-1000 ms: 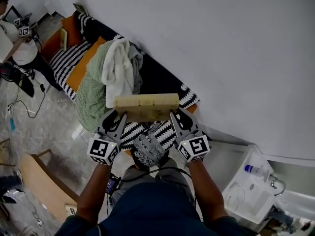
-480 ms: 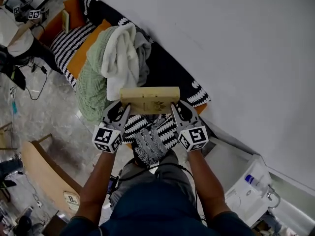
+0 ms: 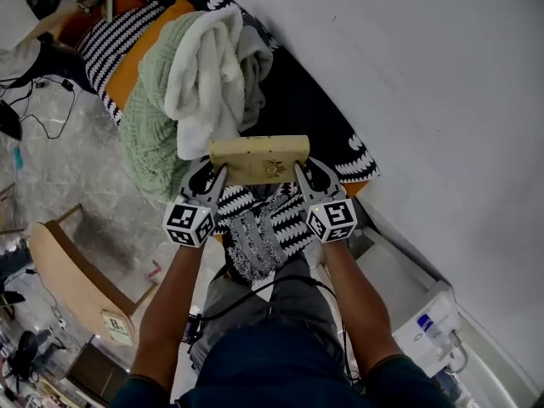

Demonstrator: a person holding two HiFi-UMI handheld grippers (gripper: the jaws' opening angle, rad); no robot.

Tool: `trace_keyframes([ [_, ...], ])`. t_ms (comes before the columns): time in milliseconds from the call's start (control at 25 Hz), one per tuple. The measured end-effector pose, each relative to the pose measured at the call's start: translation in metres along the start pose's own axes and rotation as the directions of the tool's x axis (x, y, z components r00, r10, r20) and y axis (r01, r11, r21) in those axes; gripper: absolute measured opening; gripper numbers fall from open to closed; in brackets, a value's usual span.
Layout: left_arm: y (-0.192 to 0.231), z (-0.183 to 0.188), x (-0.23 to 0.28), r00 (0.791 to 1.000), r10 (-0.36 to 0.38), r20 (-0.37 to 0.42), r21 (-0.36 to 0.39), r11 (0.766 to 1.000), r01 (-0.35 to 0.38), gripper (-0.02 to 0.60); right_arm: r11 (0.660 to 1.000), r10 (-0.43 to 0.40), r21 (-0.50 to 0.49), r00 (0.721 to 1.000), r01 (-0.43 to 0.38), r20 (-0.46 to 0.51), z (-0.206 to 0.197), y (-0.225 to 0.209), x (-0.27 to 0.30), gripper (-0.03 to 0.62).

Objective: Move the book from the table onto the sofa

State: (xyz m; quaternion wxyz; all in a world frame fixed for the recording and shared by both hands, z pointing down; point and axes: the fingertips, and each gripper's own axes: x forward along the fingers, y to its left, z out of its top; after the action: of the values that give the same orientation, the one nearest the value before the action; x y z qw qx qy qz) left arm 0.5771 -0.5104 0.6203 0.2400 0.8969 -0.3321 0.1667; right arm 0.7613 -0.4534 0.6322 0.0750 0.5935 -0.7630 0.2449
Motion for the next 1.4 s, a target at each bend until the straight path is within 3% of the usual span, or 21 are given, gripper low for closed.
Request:
trace_keyframes([
  [640,0.059,-0.117,0.08,0.986,0.049,-0.159,-0.13,0.989,-0.07,0.118,0.997,0.03,0.08,0.984,-0.017,-0.174,-0.121,-0.052,0.084,0.089],
  [1080,0.094,-0.192,0.122,0.962,0.084,-0.259,-0.212,0.967,-0.142,0.117,0.988,0.066,0.15,0.955,-0.023,-0.289,-0.203,-0.081,0.136,0.091],
  [1400,0.107,-0.246,0.13,0.931,0.077,-0.358,-0.272,0.945,-0.182,0.117,0.983,0.1,0.178,0.917,-0.032,-0.386,-0.253,-0.085,0.152,0.091],
])
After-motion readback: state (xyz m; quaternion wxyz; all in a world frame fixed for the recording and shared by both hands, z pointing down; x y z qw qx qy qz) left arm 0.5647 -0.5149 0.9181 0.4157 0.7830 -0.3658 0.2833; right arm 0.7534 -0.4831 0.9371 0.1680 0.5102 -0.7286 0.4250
